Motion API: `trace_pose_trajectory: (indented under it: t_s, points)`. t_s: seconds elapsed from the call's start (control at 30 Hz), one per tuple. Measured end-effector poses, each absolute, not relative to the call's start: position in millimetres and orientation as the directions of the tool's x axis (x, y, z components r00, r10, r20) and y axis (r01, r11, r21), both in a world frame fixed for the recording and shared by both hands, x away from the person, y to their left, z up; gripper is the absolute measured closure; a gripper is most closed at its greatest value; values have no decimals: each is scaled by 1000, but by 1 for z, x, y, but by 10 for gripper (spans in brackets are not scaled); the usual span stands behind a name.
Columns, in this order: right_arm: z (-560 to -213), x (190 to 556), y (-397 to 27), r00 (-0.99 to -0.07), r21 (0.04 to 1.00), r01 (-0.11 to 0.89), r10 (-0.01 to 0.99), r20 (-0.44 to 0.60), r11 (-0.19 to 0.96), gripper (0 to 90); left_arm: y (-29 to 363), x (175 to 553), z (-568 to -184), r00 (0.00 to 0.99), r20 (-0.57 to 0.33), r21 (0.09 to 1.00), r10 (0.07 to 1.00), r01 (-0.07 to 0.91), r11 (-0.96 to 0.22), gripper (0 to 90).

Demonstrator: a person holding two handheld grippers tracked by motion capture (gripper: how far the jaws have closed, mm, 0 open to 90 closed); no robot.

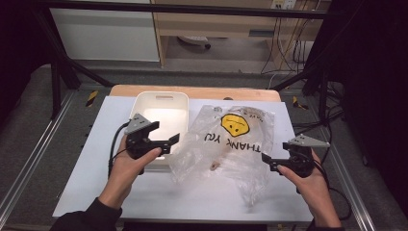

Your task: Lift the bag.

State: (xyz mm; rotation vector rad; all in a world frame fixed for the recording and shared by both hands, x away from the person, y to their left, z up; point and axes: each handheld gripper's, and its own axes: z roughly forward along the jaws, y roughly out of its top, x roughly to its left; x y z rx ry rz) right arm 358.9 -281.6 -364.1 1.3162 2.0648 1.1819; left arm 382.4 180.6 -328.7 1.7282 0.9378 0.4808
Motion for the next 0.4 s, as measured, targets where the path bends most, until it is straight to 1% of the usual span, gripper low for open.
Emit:
trace_pose_trajectory:
  t_s: [0.17,0.3,0.4]
  points:
    - [-367,356,-290,-451,850,496,889,78,177,48,219,368,-337,561,-123,937,819,338,-91,106]
    - [-375,355,-296,-423,867,473,903,66,158,45,252,354,-354,516,-119,942,848,329,-68,89]
    - [-382,355,-301,-415,871,473,906,84,136,46,278,346,-370,479,-158,942,864,334,-13,88]
